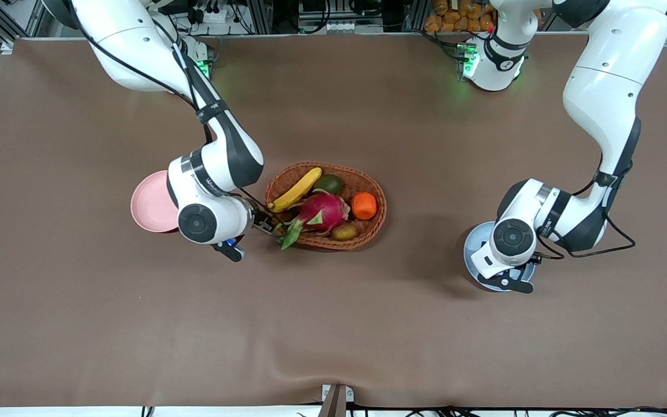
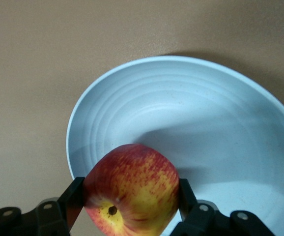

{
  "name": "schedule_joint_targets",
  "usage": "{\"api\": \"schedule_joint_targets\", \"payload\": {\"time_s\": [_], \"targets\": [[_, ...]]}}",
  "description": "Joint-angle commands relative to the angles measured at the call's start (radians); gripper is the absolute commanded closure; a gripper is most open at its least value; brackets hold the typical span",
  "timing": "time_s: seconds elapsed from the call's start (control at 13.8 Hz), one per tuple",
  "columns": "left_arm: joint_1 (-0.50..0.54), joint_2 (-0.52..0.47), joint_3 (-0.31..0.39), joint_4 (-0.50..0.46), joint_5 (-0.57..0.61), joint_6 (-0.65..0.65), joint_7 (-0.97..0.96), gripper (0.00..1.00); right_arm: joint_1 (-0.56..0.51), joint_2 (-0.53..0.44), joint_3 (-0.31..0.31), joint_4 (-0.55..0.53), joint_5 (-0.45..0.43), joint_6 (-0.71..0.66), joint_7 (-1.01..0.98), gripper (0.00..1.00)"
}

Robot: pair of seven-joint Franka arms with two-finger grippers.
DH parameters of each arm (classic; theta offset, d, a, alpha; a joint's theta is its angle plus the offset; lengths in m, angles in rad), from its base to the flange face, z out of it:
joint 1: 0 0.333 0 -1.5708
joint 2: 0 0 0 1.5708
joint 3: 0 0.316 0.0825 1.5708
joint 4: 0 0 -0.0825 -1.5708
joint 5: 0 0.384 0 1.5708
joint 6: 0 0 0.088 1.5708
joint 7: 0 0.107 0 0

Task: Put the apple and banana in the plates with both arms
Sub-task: 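Lower the apple onto the blue plate while the right gripper grasps the banana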

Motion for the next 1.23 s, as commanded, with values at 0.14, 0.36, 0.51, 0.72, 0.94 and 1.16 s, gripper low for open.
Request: {"api": "schedule_joint_targets", "payload": {"time_s": [0.14, 0.36, 0.51, 0.72, 0.94, 1.16], "targets": [[0.002, -0.018, -0.005, 0.014, 0.016, -0.002, 0.004, 0.00, 0.024, 0.021, -0.007, 0.022, 0.014, -0.005, 0.037, 0.44], [0.002, -0.049, -0.013, 0.017, 0.009, -0.009, 0.007, 0.00, 0.028, 0.020, -0.007, 0.016, 0.014, -0.006, 0.061, 0.55], [0.011, -0.075, -0.023, 0.021, -0.013, -0.010, 0.009, 0.00, 0.031, 0.020, -0.007, 0.016, 0.014, -0.003, 0.063, 0.68], [0.017, -0.148, -0.028, 0.031, -0.151, -0.013, 0.009, 0.00, 0.031, 0.020, -0.007, 0.016, 0.014, -0.002, 0.063, 0.68], [0.029, -0.233, -0.026, 0.043, -0.308, -0.025, 0.002, 0.00, 0.034, 0.020, -0.007, 0.015, 0.019, 0.000, 0.064, 0.68], [0.040, -0.328, -0.026, 0.063, -0.429, -0.136, -0.005, 0.00, 0.033, 0.020, -0.007, 0.016, 0.019, 0.003, 0.064, 0.82]]}}
